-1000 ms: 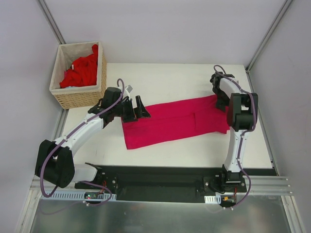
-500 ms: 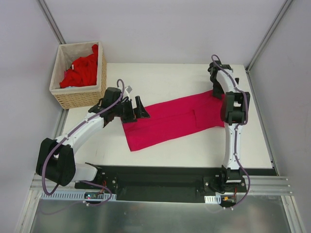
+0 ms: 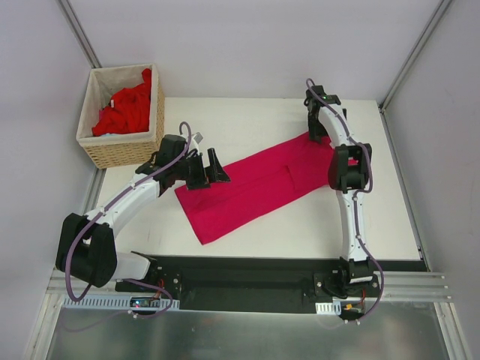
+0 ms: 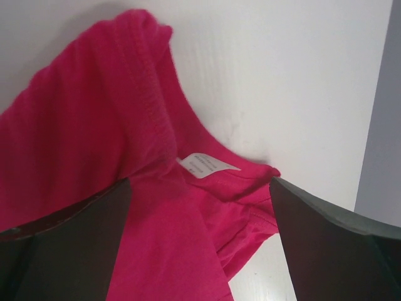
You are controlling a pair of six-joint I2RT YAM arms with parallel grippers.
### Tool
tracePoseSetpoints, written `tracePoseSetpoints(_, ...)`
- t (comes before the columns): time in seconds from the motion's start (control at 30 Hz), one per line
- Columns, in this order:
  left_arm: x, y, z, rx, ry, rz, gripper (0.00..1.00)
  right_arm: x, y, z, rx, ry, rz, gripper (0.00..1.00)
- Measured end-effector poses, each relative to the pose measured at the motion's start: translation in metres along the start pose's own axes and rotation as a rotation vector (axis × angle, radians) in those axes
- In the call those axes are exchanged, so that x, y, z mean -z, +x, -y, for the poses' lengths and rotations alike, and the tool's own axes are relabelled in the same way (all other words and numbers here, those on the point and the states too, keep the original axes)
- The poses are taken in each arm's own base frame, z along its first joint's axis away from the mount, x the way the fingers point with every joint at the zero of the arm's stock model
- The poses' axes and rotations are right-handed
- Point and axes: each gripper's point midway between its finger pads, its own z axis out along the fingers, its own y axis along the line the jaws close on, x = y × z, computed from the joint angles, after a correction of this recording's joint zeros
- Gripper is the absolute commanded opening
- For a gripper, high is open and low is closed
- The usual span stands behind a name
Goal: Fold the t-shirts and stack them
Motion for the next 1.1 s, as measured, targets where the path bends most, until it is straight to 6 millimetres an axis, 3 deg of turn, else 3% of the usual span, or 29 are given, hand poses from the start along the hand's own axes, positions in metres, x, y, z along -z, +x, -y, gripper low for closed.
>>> tracePoseSetpoints(0.17,0.0,0.0,0.0,-0.003,-0.001,0.0,0.99,0.011,-0.011,-0.022,0.055,-0.039,0.059,0.97)
tracePoseSetpoints(0.27,0.0,0.0,0.0,-0.004,-0.001,0.0,0.99,0.021,-0.01,-0.019,0.061,-0.036,0.085,0.97)
tracePoseSetpoints(0.4,0.002,-0.001,0.001,-0.008,0.003,0.007,0.99,0.066,0.002,0.006,-0.039,-0.13,0.129,0.97)
tracePoseSetpoints(0.57,0.011,-0.005,0.009,-0.027,0.015,0.04,0.99,0.159,-0.001,0.066,-0.494,-0.536,0.345,0.97)
tracePoseSetpoints(0.67,0.014,-0.007,0.011,-0.033,0.018,0.052,0.99,0.182,-0.011,0.098,-0.702,-0.725,0.45,0.97)
tracePoseSetpoints(0.77,0.013,-0.007,0.01,-0.033,0.014,0.053,0.99,0.171,-0.018,0.075,-0.773,-0.893,0.431,0.96)
tracePoseSetpoints(0.87,0.013,-0.007,0.01,-0.032,0.012,0.054,0.99,0.12,0.001,0.016,-0.81,-1.025,0.226,0.97)
tracePoseSetpoints(0.93,0.013,-0.007,0.009,-0.032,0.009,0.055,0.99,0.084,0.027,-0.023,-0.843,-1.073,0.046,0.97)
tracePoseSetpoints(1.03,0.014,-0.009,0.007,-0.028,0.004,0.06,0.99,0.058,0.051,-0.051,-0.883,-1.096,-0.112,0.97)
tracePoseSetpoints(1.1,0.014,-0.009,0.007,-0.028,0.003,0.061,0.99,0.06,0.048,-0.054,-0.896,-1.125,-0.118,0.97)
